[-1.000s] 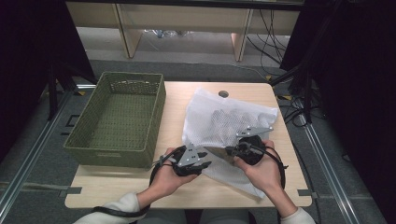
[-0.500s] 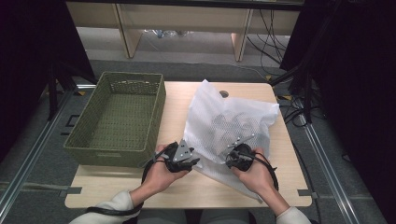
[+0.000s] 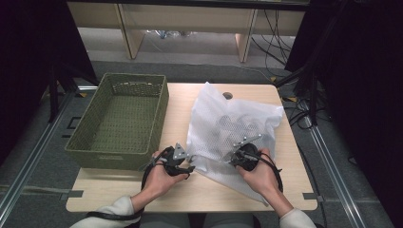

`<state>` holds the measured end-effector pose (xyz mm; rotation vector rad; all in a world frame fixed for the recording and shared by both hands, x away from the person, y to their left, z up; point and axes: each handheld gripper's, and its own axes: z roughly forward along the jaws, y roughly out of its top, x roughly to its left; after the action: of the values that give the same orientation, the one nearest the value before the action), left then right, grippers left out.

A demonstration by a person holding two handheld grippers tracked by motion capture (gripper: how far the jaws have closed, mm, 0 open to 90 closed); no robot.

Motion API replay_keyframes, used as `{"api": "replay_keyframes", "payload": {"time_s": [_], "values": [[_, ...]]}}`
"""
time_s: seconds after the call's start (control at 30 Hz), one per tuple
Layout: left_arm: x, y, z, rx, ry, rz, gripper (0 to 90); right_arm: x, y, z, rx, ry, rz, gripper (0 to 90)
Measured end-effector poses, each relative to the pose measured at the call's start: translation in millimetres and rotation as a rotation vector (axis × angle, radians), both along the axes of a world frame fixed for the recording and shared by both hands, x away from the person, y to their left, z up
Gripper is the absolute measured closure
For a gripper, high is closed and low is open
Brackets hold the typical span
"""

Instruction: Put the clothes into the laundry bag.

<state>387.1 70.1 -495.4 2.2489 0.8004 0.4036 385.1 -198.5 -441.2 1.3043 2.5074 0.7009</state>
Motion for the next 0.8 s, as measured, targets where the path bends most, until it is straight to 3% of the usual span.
{"api": "replay_keyframes", "payload": {"time_s": [0.2,0.23,0.27,0.33,0.47,0.6,0.7,0.8], "values": [[7.1,-5.5,-9.0,-0.016,0.051,0.036,48.6,0.5,1.5,-0.4,-0.003,-0.007,0.015,89.5],[8.8,-6.0,-9.8,-0.016,0.052,0.038,49.5,-1.2,2.5,1.0,0.0,0.004,-0.007,89.6],[11.7,-6.4,-11.1,-0.009,0.045,0.028,50.1,0.1,1.6,0.4,-0.001,-0.009,0.01,89.6],[14.5,-7.7,-14.3,-0.041,0.069,0.052,49.9,0.2,1.2,0.1,0.0,-0.008,0.004,89.5],[18.0,-8.4,-11.2,-0.05,0.049,0.031,41.8,0.4,-0.3,1.0,-0.001,-0.001,0.013,89.6],[21.4,-11.5,-12.1,-0.076,0.054,0.047,37.3,0.7,0.9,-0.8,0.001,-0.006,0.011,89.6],[25.6,-12.8,-14.4,-0.068,0.052,0.046,40.2,0.1,1.8,-0.3,-0.001,0.0,0.003,89.6],[28.3,-14.2,-14.6,-0.061,0.058,0.073,50.4,0.3,1.2,-0.5,0.003,-0.002,0.004,89.6]]}}
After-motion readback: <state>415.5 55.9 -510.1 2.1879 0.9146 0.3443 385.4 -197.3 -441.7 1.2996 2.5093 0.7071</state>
